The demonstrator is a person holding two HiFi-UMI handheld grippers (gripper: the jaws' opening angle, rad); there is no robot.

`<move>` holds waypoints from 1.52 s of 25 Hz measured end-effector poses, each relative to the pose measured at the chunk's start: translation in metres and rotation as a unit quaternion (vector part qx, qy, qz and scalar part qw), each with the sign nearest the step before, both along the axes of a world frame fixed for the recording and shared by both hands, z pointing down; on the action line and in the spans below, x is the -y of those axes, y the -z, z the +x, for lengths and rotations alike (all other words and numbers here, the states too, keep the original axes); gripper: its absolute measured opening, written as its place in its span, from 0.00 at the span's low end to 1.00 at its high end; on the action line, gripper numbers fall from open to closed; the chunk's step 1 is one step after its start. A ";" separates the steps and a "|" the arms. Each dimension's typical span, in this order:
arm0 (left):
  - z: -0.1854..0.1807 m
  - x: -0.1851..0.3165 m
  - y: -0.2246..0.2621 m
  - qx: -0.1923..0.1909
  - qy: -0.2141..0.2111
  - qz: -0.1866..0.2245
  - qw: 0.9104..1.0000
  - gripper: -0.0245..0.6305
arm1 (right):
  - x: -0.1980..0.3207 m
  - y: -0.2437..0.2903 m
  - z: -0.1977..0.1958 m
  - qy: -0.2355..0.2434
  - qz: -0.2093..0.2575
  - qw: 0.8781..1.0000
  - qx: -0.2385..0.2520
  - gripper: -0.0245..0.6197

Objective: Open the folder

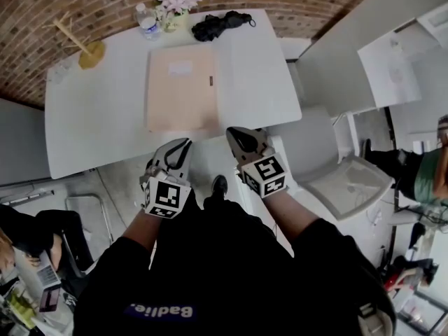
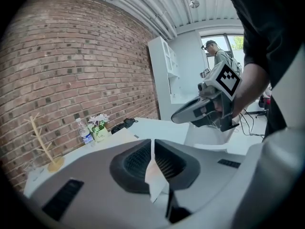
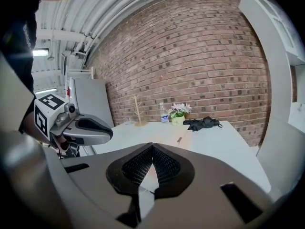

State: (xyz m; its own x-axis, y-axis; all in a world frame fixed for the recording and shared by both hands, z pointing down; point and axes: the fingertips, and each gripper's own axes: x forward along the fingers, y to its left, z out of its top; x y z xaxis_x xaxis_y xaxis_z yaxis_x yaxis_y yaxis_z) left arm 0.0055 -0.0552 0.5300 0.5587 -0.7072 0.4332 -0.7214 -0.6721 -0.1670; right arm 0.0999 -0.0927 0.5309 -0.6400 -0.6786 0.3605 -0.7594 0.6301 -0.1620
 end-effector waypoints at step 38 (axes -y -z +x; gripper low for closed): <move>-0.016 0.073 -0.136 0.264 -0.088 0.002 0.961 0.38 | 0.060 -0.145 -0.016 -0.022 -0.125 0.991 -0.050 0.08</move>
